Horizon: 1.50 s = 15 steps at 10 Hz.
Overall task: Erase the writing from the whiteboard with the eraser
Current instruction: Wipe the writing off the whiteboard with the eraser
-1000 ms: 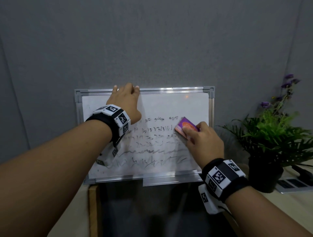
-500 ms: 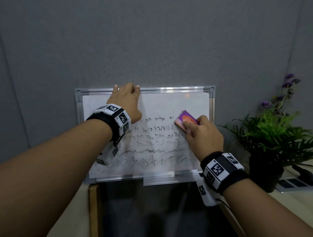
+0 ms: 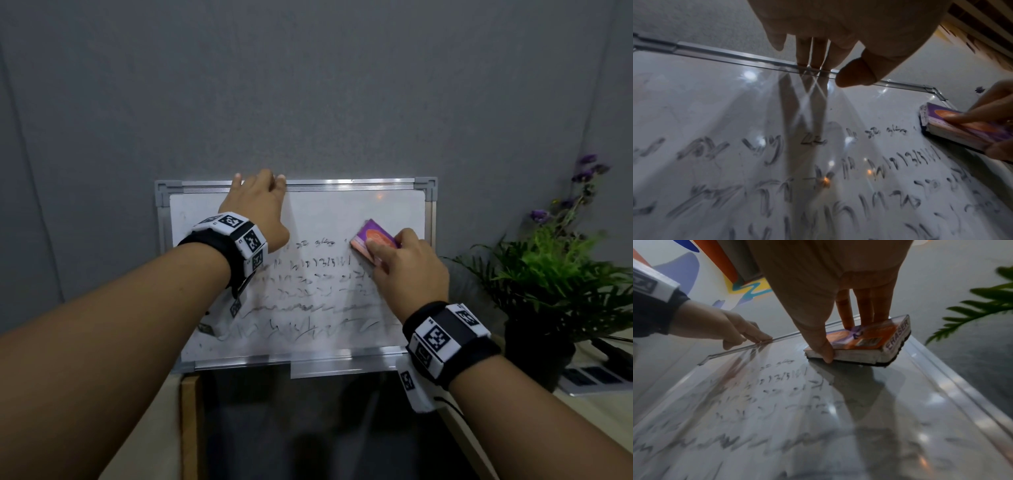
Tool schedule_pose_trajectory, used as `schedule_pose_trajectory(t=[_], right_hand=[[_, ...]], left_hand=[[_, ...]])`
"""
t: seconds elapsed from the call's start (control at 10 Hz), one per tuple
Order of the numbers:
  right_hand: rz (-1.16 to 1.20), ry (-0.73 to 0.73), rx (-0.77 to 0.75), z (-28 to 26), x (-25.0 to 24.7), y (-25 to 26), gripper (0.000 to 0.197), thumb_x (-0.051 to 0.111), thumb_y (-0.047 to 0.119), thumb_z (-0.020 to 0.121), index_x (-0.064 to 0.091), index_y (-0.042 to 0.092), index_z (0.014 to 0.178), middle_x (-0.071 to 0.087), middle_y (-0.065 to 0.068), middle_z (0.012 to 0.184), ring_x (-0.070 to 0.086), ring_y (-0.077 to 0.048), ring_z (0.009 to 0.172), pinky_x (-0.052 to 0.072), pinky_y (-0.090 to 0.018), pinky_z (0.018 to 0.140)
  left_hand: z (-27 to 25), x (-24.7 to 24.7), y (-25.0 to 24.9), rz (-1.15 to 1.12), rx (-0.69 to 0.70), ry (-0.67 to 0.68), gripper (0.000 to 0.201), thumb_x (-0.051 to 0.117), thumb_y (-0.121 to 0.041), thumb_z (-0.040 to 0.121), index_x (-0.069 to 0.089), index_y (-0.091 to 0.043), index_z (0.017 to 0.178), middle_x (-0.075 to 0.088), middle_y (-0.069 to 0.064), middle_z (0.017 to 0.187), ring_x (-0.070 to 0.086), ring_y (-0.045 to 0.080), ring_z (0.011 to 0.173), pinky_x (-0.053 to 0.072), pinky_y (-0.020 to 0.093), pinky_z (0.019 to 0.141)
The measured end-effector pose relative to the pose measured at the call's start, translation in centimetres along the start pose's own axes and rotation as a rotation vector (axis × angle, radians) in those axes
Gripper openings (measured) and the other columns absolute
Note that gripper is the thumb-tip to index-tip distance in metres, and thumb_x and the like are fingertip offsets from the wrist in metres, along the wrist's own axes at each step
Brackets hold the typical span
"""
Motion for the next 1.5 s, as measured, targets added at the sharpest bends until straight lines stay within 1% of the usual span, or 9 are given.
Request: schedule_pose_trajectory(t=[0.2, 0.3, 0.5, 0.6, 0.8, 1.0, 1.2, 1.3, 1.5], right_hand=[[0.012, 0.049, -0.069, -0.4, 1.2, 3.1, 0.023, 0.063, 0.036, 0.086, 0.064, 0.029, 0.107, 0.048, -0.004, 0.091, 0.048, -0.023, 0.075, 0.043, -0.029, 0.051], [0.01, 0.058, -0.069, -1.4, 1.5, 2.2, 0.025, 0.069, 0.043, 0.081, 0.066, 0.029, 0.102, 0.049, -0.004, 0.089, 0.048, -0.024, 0.072, 0.034, -0.026, 0.048], [-0.011, 0.025, -0.004, 0.0, 0.1, 0.5, 0.027, 0.061, 0.032, 0.086, 0.064, 0.028, 0.112, 0.049, -0.007, 0.098, 0.05, -0.027, 0.084, 0.038, -0.029, 0.055], [0.019, 0.026, -0.05, -0.3, 0.5, 2.1, 0.026, 0.061, 0.034, 0.086, 0.064, 0.027, 0.11, 0.05, -0.006, 0.095, 0.049, -0.025, 0.08, 0.045, -0.031, 0.053], [0.021, 0.051, -0.066, -3.0, 2.0, 1.1, 0.028, 0.058, 0.056, 0.086, 0.067, 0.032, 0.098, 0.048, -0.001, 0.087, 0.048, -0.023, 0.073, 0.042, -0.028, 0.049], [0.001, 0.007, 0.008, -1.3, 0.8, -0.6, 0.026, 0.072, 0.028, 0.077, 0.068, 0.027, 0.103, 0.05, -0.007, 0.089, 0.05, -0.028, 0.074, 0.035, -0.027, 0.049], [-0.005, 0.049, -0.053, -2.8, 1.9, 0.6, 0.025, 0.069, 0.04, 0.08, 0.067, 0.029, 0.103, 0.049, -0.004, 0.09, 0.05, -0.025, 0.074, 0.037, -0.026, 0.048], [0.006, 0.052, -0.039, -3.0, 1.7, -0.4, 0.029, 0.058, 0.048, 0.083, 0.067, 0.029, 0.102, 0.05, -0.005, 0.091, 0.05, -0.026, 0.076, 0.039, -0.028, 0.049], [-0.005, 0.019, -0.015, -1.2, 1.0, -0.1, 0.027, 0.071, 0.034, 0.08, 0.066, 0.029, 0.105, 0.049, -0.005, 0.091, 0.05, -0.026, 0.076, 0.039, -0.027, 0.05]], left_hand=[[0.0, 0.0, 0.0, 0.006, 0.002, -0.001, 0.087, 0.057, -0.02, 0.073, 0.02, -0.011, 0.15, 0.035, 0.007, 0.135, 0.034, 0.029, 0.13, 0.005, 0.046, 0.119], [0.0, 0.0, 0.1, 0.002, -0.001, 0.001, 0.087, 0.057, -0.02, 0.073, 0.02, -0.011, 0.151, 0.035, 0.007, 0.134, 0.034, 0.028, 0.13, 0.005, 0.046, 0.119], [0.1, 0.1, 0.0, 0.0, 0.001, 0.0, 0.087, 0.057, -0.02, 0.073, 0.02, -0.011, 0.151, 0.035, 0.007, 0.135, 0.034, 0.029, 0.13, 0.005, 0.046, 0.119], [0.0, 0.1, 0.0, 0.004, -0.001, 0.002, 0.087, 0.057, -0.02, 0.073, 0.019, -0.011, 0.151, 0.034, 0.007, 0.135, 0.033, 0.028, 0.131, 0.004, 0.046, 0.119], [0.1, 0.1, 0.1, 0.001, -0.004, 0.003, 0.088, 0.058, -0.021, 0.073, 0.02, -0.011, 0.151, 0.034, 0.007, 0.135, 0.032, 0.028, 0.131, 0.005, 0.046, 0.119], [0.1, 0.2, 0.1, 0.009, -0.003, 0.007, 0.088, 0.058, -0.021, 0.073, 0.019, -0.011, 0.151, 0.034, 0.007, 0.135, 0.033, 0.028, 0.13, 0.005, 0.046, 0.119], [0.1, 0.2, 0.1, 0.01, -0.005, 0.004, 0.087, 0.057, -0.021, 0.074, 0.019, -0.011, 0.151, 0.034, 0.006, 0.135, 0.033, 0.028, 0.13, 0.005, 0.046, 0.119], [0.1, 0.2, 0.2, 0.01, -0.003, 0.0, 0.087, 0.057, -0.021, 0.073, 0.019, -0.011, 0.151, 0.034, 0.007, 0.135, 0.034, 0.028, 0.13, 0.005, 0.046, 0.119], [0.2, 0.3, 0.1, 0.006, -0.004, -0.002, 0.087, 0.057, -0.021, 0.073, 0.019, -0.011, 0.151, 0.034, 0.006, 0.135, 0.034, 0.028, 0.13, 0.004, 0.046, 0.119]])
Point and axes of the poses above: each hand's wrist, its own z-axis towards the middle knuckle, its own x-axis out of the palm, y = z × x, the point moved 10 cm from there along z, towards the middle knuckle
